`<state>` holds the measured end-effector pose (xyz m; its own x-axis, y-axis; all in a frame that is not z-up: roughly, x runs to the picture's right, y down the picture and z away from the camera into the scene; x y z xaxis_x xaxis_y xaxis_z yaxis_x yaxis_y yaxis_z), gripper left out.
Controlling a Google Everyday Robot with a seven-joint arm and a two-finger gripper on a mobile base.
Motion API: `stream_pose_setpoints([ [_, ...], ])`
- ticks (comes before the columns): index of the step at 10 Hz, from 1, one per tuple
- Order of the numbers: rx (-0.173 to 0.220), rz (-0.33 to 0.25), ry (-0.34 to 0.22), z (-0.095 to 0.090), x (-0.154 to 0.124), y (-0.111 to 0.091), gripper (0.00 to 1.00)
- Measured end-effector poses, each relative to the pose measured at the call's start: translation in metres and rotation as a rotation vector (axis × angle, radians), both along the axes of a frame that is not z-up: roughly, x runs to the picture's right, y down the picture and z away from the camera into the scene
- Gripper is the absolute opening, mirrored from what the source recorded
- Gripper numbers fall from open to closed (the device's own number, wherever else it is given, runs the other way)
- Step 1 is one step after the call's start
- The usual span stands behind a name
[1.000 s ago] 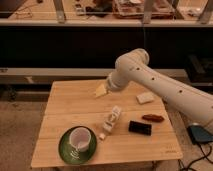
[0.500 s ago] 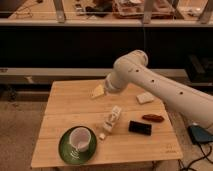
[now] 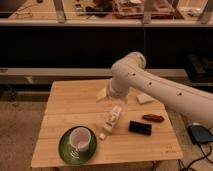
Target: Stand the bottle upright
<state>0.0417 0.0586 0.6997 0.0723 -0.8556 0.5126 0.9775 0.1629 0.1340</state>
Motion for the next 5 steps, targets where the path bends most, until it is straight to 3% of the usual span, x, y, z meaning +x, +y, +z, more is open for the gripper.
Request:
stream_pose_setpoints([
  [3,-0.107,0.221,0.113,-0.001,0.002,0.034,0.80],
  [5,-0.142,0.292,0.145,-0.002,-0.001,0.045,0.80],
])
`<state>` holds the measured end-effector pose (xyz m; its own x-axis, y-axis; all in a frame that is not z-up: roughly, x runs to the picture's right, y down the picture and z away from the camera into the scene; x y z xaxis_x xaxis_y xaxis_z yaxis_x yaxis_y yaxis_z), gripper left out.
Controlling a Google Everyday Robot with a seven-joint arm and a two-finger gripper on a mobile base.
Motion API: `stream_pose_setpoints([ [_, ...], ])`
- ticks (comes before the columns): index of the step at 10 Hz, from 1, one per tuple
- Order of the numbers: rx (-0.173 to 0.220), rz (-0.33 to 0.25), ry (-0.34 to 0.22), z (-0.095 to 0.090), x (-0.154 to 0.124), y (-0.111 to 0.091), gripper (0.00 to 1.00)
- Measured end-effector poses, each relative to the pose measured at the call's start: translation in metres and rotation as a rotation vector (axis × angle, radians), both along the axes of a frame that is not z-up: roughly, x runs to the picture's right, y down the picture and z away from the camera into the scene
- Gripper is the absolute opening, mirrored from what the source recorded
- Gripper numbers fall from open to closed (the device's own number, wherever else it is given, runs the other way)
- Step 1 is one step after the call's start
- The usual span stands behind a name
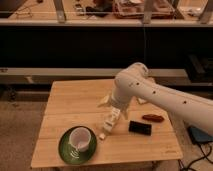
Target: Stand the bottle upright
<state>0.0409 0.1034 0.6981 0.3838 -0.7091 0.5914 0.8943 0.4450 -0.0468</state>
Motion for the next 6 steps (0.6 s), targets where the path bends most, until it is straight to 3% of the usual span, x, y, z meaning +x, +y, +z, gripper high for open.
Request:
stream_pose_setpoints([
  [2,-0.008,-0.008,0.021,0.001,0.002,0.004,0.80],
  [4,-0.010,-0.035,0.083,0.006,0.007,0.006,0.80],
  [6,0.014,-0.014,0.232,0.015,0.020,0.001,0.80],
])
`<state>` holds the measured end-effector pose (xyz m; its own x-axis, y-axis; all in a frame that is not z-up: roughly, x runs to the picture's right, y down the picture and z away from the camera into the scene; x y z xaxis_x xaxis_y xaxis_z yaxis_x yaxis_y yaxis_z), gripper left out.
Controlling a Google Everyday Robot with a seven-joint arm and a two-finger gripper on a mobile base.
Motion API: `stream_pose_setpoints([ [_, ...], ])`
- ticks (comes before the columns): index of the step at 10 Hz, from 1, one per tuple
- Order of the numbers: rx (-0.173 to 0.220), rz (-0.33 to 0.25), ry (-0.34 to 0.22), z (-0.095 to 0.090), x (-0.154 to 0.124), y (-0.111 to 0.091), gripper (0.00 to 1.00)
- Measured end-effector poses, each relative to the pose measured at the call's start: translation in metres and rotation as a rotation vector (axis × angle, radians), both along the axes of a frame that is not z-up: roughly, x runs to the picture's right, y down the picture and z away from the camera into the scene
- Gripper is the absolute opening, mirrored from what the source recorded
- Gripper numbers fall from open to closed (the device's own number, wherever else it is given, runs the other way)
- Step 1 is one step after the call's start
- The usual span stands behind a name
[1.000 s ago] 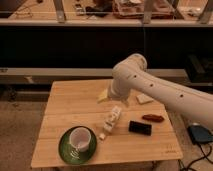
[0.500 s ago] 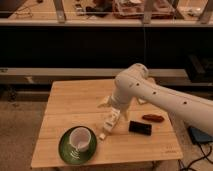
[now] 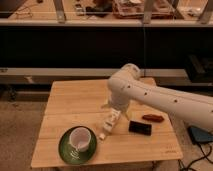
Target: Stand the bottle upright
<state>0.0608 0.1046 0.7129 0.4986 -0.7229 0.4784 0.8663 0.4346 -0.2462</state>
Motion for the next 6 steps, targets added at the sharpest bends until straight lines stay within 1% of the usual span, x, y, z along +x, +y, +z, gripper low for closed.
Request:
stream_pose_setpoints([
  [1,0.024,0.048,0.066,0.004,0.004,-0.005,0.80],
  [2,0.046,0.109,0.114,0.009,0.002,-0.008,0.80],
  [3,0.052,0.175,0.140,0.015,-0.004,-0.008,0.80],
  [5,0.034,0.249,0.139,0.024,-0.015,-0.001,0.80],
  [6,0.020,0.271,0.134,0.026,-0.020,0.004,0.80],
])
